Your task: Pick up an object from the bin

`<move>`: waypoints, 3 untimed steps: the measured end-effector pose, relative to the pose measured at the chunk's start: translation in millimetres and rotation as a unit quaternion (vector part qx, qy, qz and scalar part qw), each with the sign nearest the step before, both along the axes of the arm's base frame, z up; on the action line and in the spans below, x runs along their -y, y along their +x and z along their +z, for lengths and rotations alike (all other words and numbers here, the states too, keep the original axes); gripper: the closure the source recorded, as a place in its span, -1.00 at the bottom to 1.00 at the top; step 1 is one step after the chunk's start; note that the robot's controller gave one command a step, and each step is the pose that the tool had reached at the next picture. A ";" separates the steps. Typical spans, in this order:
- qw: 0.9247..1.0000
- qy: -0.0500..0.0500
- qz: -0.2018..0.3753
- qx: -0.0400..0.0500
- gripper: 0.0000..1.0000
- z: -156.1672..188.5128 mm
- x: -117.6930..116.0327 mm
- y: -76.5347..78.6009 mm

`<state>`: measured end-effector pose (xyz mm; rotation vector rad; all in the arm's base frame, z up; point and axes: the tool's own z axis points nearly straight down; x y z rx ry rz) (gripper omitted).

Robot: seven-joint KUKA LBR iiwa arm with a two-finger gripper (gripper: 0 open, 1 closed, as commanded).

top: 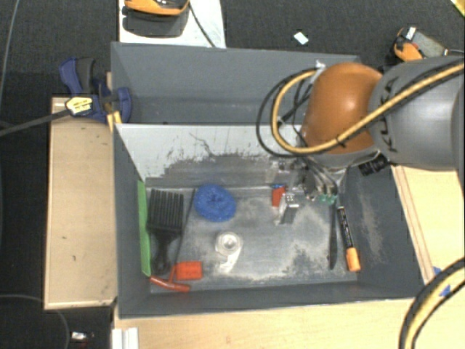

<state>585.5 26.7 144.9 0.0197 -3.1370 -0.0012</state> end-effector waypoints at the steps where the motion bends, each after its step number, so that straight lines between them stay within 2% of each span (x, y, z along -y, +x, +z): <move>1: 1.000 0.000 0.000 0.004 -1.00 4.5 0.1 1.9; 2: 1.000 0.001 0.013 0.006 -1.00 -68.6 -79.7 -19.9; 3: 0.999 0.000 0.048 0.008 -1.00 -52.1 -90.8 -7.6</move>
Offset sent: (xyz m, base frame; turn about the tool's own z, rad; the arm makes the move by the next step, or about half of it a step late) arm -0.0233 0.0847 -0.0749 -0.0296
